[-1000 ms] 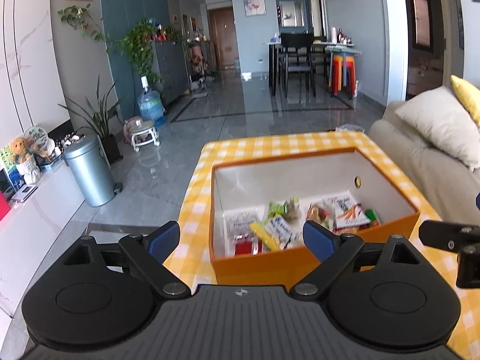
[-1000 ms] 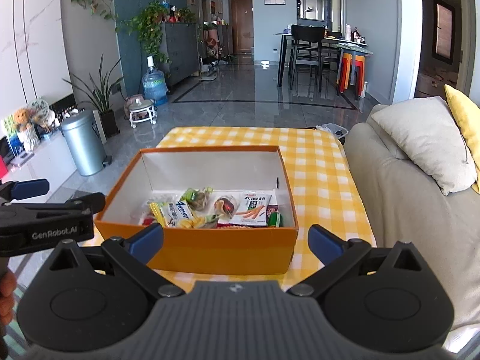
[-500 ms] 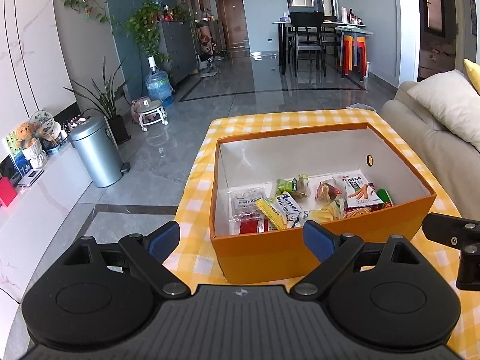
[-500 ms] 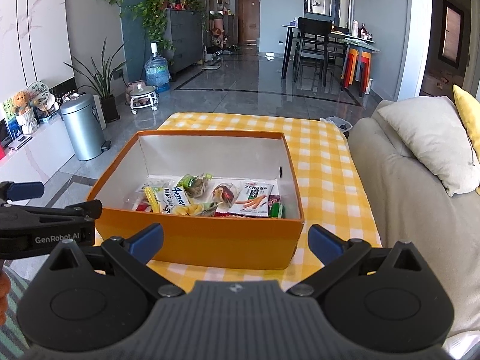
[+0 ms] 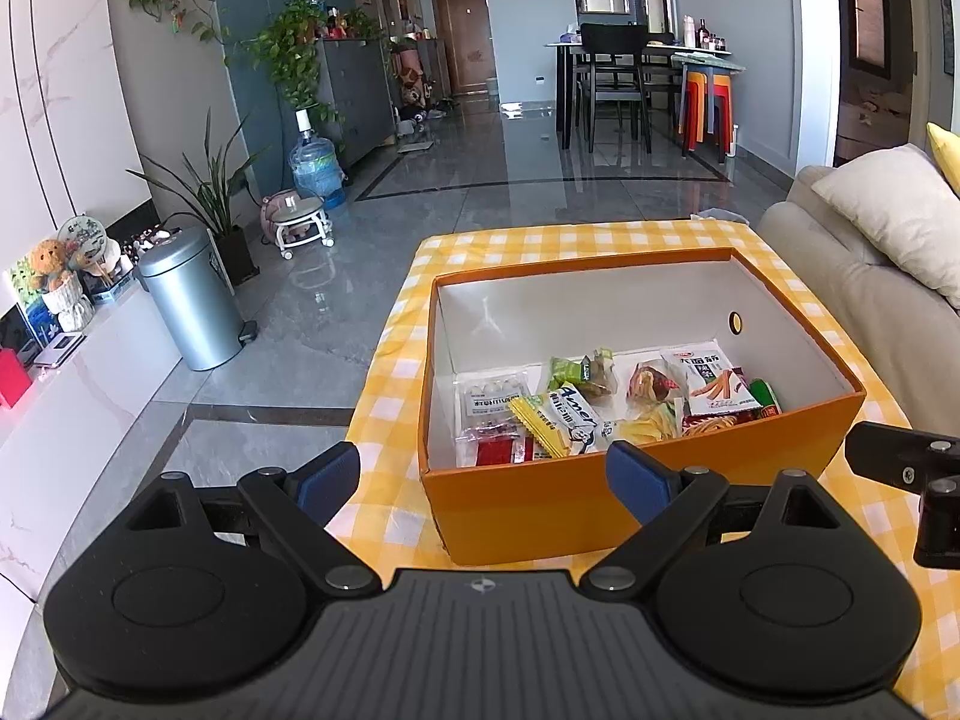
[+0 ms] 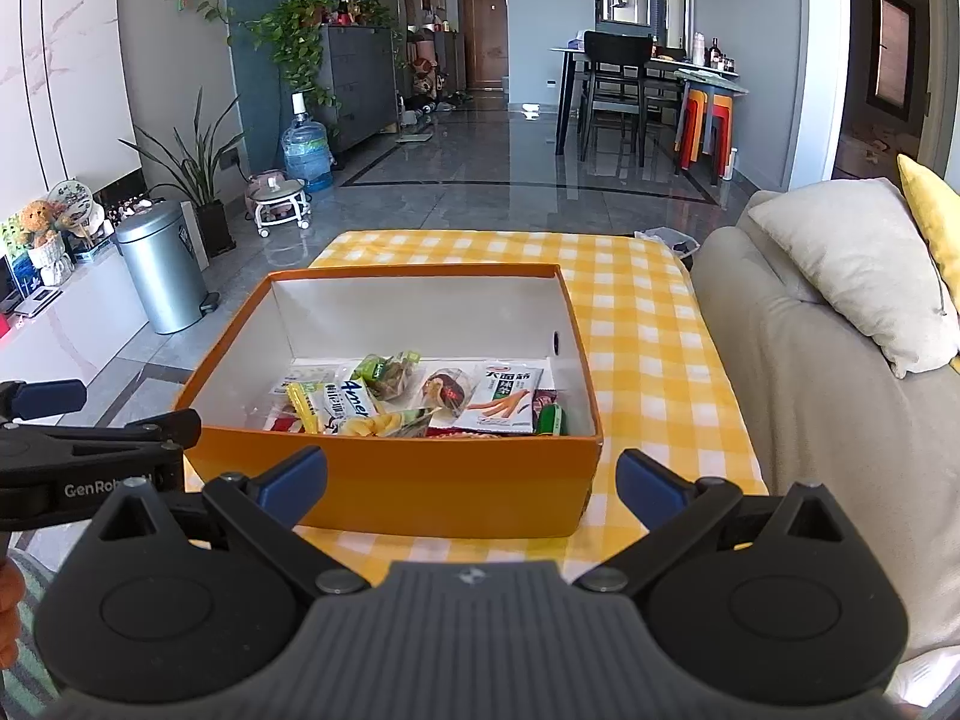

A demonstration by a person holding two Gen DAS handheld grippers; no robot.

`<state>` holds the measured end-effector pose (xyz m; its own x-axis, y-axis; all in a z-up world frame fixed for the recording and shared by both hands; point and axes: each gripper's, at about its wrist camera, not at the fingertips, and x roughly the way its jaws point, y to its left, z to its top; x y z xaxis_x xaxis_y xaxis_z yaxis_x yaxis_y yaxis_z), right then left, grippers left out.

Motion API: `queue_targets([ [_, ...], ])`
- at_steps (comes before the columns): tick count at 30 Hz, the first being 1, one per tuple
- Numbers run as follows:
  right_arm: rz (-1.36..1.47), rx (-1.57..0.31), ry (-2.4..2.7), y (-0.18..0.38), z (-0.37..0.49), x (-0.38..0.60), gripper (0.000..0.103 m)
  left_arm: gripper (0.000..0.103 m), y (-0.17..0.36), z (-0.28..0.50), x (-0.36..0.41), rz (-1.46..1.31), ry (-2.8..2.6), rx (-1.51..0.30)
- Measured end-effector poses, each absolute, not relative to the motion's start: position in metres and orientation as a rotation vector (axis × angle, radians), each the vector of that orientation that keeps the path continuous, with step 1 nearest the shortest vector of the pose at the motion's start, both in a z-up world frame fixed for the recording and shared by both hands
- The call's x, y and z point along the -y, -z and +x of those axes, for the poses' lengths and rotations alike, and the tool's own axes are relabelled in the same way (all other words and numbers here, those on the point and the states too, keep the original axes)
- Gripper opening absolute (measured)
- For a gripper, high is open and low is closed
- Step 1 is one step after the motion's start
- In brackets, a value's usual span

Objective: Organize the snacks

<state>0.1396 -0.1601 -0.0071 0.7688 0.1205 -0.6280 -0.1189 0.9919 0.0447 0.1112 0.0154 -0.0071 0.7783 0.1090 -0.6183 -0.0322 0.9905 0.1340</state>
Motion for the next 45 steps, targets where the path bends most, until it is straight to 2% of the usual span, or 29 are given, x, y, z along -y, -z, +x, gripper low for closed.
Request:
queue_targets([
  [45, 0.015, -0.677, -0.127, 0.0078, 0.139, 0.1617, 0.099, 0.103, 0.0049, 0.1077, -0.0118, 0.122, -0.067, -0.68],
])
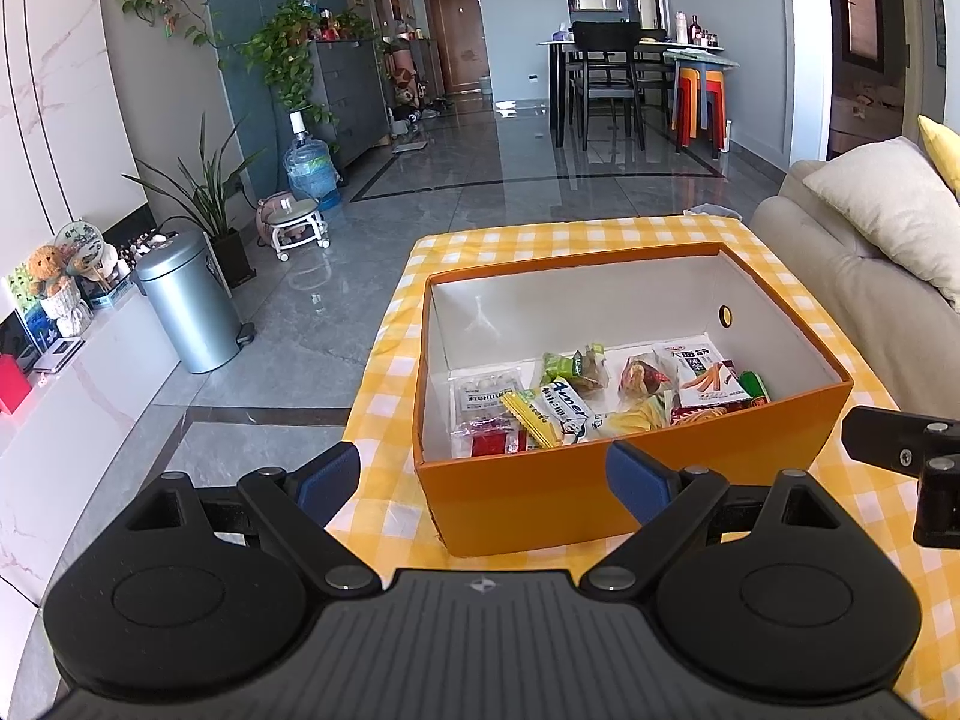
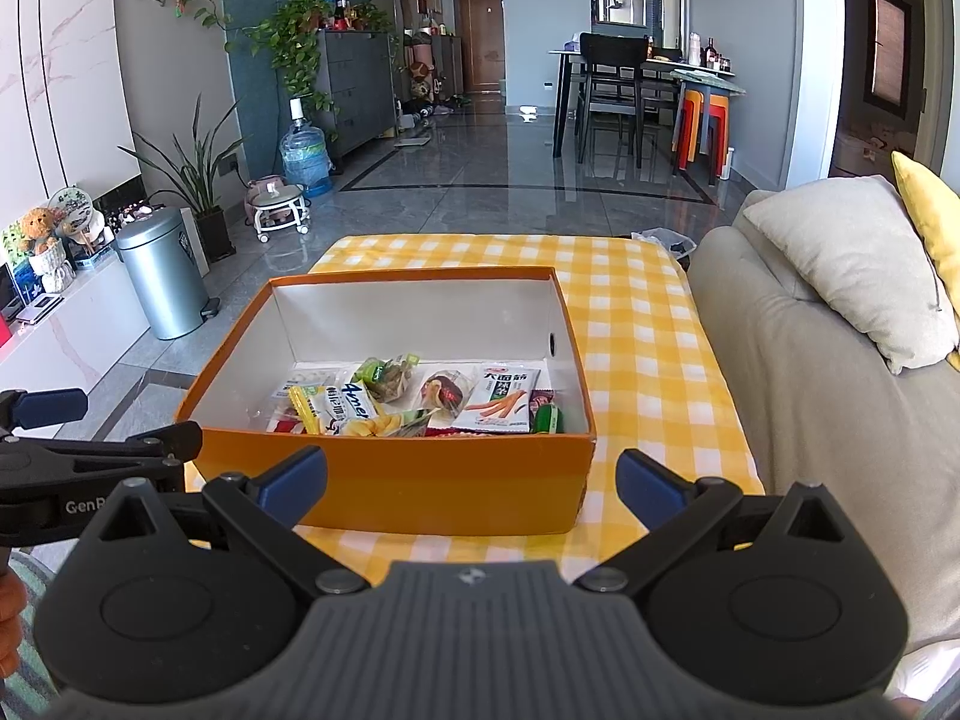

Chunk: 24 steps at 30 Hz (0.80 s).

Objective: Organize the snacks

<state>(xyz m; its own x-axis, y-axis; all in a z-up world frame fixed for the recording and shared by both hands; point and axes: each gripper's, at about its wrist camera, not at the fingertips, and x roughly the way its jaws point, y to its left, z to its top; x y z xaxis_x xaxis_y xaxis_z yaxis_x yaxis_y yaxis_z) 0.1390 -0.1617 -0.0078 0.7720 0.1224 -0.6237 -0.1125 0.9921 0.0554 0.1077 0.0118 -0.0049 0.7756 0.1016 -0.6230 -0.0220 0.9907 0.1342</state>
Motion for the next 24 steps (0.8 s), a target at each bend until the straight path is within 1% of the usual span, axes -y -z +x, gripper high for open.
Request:
queue_targets([
  [24, 0.03, -0.694, -0.12, 0.0093, 0.1372, 0.1628, 0.099, 0.103, -0.0006, 0.1021, -0.0139, 0.107, -0.032, -0.683],
])
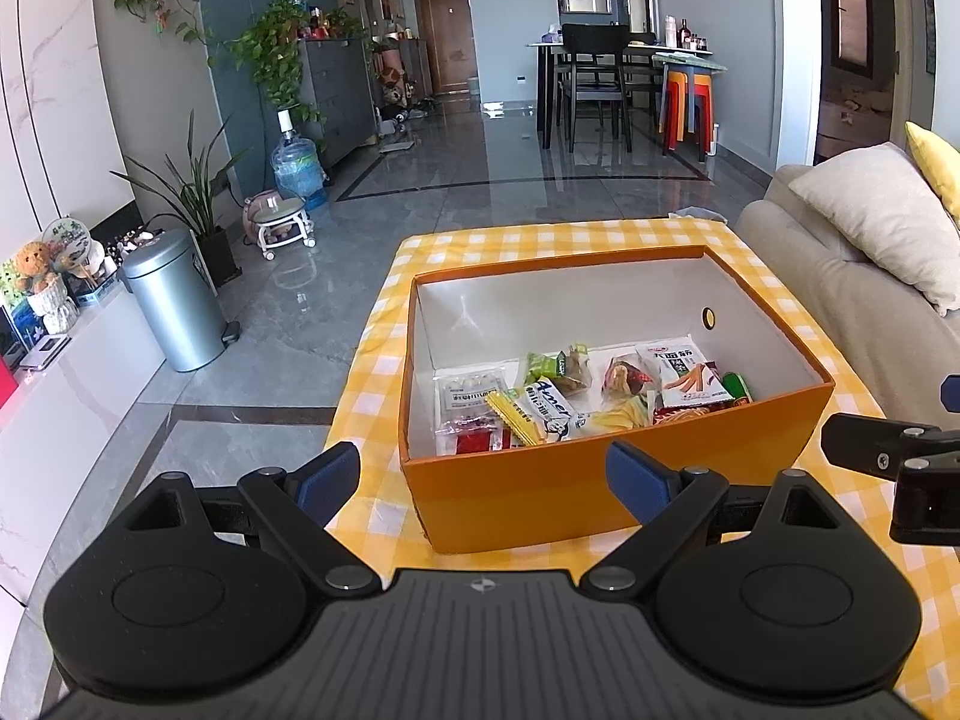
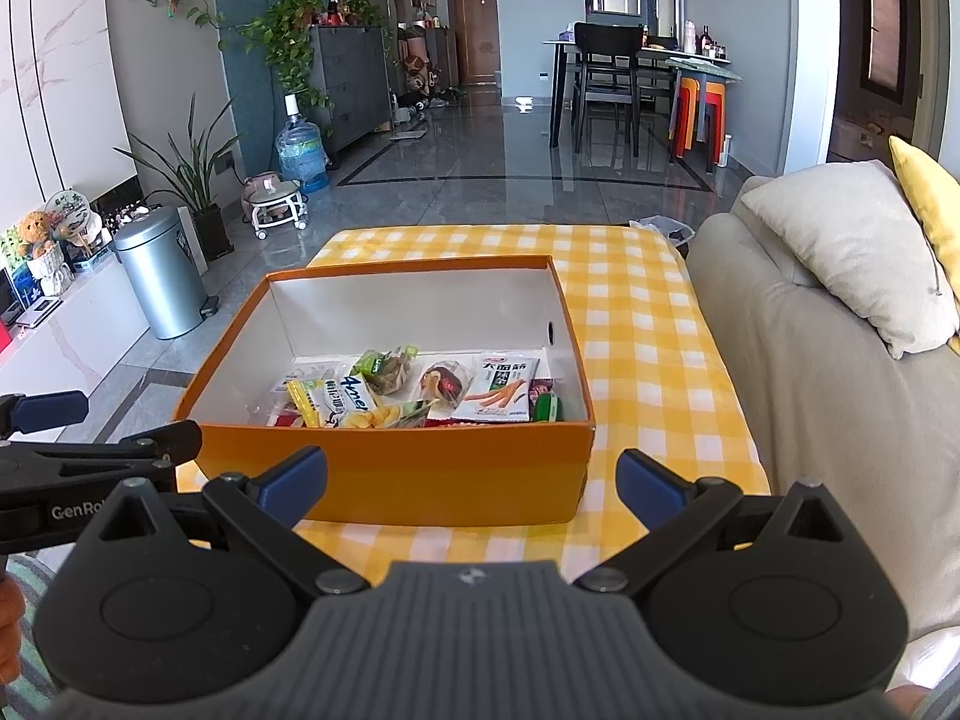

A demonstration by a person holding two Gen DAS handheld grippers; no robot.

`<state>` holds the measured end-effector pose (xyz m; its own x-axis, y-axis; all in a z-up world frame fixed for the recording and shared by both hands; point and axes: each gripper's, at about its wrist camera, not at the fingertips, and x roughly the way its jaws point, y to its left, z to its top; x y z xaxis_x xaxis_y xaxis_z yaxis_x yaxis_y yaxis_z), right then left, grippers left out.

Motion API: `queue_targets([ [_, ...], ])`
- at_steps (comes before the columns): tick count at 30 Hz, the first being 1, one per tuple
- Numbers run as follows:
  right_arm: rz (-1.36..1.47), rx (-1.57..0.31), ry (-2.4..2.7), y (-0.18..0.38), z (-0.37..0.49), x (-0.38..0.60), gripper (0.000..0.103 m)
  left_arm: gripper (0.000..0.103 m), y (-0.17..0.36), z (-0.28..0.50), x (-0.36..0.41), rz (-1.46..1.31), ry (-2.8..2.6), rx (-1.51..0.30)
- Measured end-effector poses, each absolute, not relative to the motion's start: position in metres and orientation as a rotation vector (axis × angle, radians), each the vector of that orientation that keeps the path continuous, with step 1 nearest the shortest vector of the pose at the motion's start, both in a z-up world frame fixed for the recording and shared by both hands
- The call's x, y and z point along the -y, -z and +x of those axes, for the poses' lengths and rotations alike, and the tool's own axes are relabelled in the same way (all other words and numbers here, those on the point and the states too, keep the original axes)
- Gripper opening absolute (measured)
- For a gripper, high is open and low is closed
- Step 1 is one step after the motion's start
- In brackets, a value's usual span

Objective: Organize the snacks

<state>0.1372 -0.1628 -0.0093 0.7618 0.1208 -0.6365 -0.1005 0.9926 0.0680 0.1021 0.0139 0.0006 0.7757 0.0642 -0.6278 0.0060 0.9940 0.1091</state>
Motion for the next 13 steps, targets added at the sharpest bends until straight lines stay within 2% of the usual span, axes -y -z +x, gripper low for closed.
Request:
queue_targets([
  [13, 0.028, -0.698, -0.121, 0.0106, 0.1373, 0.1623, 0.099, 0.103, -0.002, 0.1021, -0.0168, 0.133, -0.05, -0.682],
])
